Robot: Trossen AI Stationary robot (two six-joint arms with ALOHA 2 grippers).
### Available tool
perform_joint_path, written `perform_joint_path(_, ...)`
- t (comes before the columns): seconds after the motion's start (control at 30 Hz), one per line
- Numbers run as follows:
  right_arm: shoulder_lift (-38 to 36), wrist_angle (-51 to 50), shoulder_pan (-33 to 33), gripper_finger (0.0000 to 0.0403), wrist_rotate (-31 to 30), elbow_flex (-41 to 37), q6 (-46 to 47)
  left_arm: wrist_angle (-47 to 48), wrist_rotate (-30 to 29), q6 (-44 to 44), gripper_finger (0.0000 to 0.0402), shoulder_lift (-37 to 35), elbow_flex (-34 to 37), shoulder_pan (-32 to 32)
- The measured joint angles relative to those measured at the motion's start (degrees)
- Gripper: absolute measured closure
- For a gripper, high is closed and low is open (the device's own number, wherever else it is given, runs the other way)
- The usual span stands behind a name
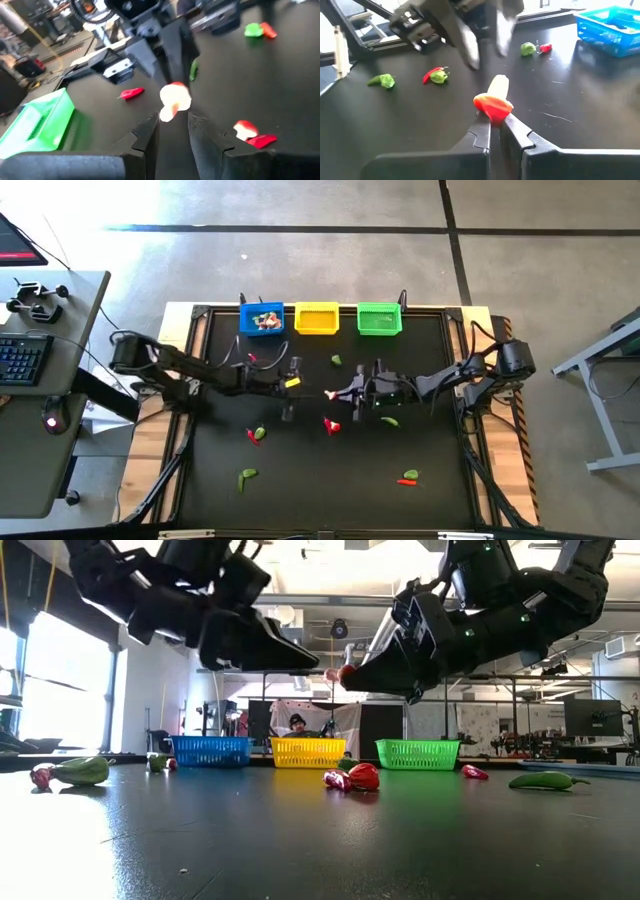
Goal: Sort produce into baskets
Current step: Put the red mushroom into the blue bin
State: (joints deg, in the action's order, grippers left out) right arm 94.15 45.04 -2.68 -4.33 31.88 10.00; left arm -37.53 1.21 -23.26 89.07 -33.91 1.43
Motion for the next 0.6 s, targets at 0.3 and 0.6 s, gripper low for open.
perform_joint_path(0.3, 0.00, 1.70, -0.02, 0.0398, 4.44, 0.00, 0.27, -0.15, 0.81, -1.27, 0.0309, 1.10, -0.36, -0.56)
perform_joint_path(0.6, -0.01, 0.79, -0.45, 0.0398, 7.94, 1.79, 1.85, -0.09, 1.47, -3.40, 0.0309, 1.10, -1.86, -3.68)
